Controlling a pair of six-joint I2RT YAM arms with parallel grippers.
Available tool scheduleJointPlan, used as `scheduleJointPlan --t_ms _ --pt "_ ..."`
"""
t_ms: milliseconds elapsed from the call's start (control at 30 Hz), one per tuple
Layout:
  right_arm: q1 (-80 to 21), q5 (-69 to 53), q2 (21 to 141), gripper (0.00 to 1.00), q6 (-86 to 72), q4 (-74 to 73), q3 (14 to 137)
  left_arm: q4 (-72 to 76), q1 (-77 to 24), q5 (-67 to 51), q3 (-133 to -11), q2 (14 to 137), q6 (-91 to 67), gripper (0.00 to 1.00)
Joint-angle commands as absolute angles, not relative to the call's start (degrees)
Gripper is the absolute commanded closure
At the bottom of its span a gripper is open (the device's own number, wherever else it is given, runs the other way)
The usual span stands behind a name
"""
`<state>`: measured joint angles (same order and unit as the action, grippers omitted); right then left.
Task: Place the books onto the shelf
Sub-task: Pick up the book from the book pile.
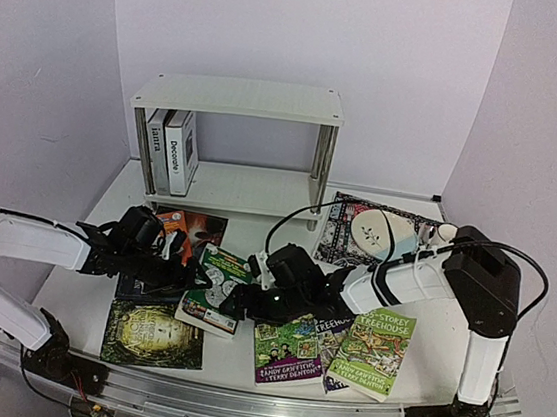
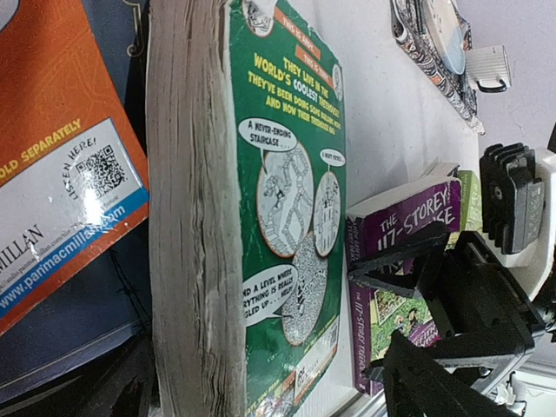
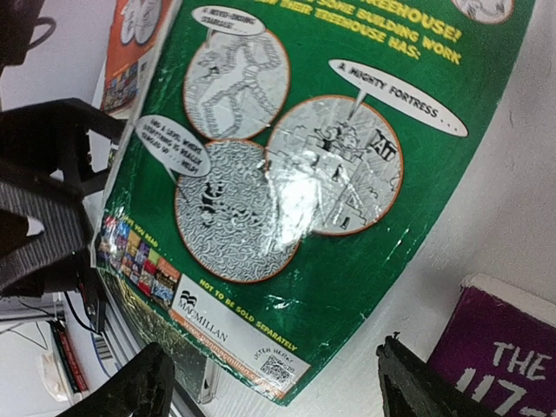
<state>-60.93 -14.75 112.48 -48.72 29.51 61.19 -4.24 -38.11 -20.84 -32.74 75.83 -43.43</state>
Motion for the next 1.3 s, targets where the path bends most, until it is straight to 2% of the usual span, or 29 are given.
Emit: scheduleJointPlan --t_ms 0,200,333,467,633,667,767,833,933,967,1067,1267 --pt "-61.18 -14.16 115.62 0.24 -52.40 28.76 63.53 -0.20 -38.18 -22.69 -32.78 77.52 -44.47 0.10" --pt "-61.18 -10.62 114.10 0.38 -53.47 28.48 61.72 -2.56 -38.21 -16.83 -32.10 76.31 -44.02 0.11" --pt "-61.23 -10.51 114.25 0.46 -53.43 27.35 62.37 -3.57 -38.21 -17.39 -31.79 76.67 -43.17 0.19" --pt "-61.80 -11.72 115.86 0.51 -53.66 27.39 63.77 -3.62 -38.23 -19.31 -32.46 79.06 -43.10 0.26" --pt "-62.60 -12.85 116.60 0.52 -53.74 27.72 65.52 -3.50 -38.22 -20.01 -34.06 80.46 -43.17 0.32" --pt "-62.93 -13.08 116.56 0.53 -53.43 27.73 65.90 -3.51 -38.21 -20.46 -34.88 80.83 -43.00 0.34" --pt "-63.57 -12.47 115.57 0.53 -52.36 27.65 66.15 -3.52 -38.20 -20.10 -36.31 79.93 -42.81 0.55" --pt "-63.97 -11.29 114.19 0.52 -51.44 27.66 65.23 -3.71 -38.16 -17.64 -36.45 78.00 -42.81 0.69" --pt "-64.21 -8.38 111.31 0.45 -49.81 27.63 62.84 -3.87 -38.16 -15.02 -35.99 74.70 -43.18 0.94" --pt "-64.26 -7.53 110.28 0.43 -49.15 27.53 62.14 -3.90 -38.14 -14.84 -35.98 74.04 -43.28 0.98" --pt "-64.23 -4.75 107.08 0.37 -46.70 26.61 60.44 -4.54 -38.14 -14.69 -36.65 72.86 -42.69 1.00" --pt "-64.29 -0.99 102.16 0.32 -40.05 23.99 58.54 -10.35 -38.14 -13.35 -42.01 71.88 -39.37 1.00"
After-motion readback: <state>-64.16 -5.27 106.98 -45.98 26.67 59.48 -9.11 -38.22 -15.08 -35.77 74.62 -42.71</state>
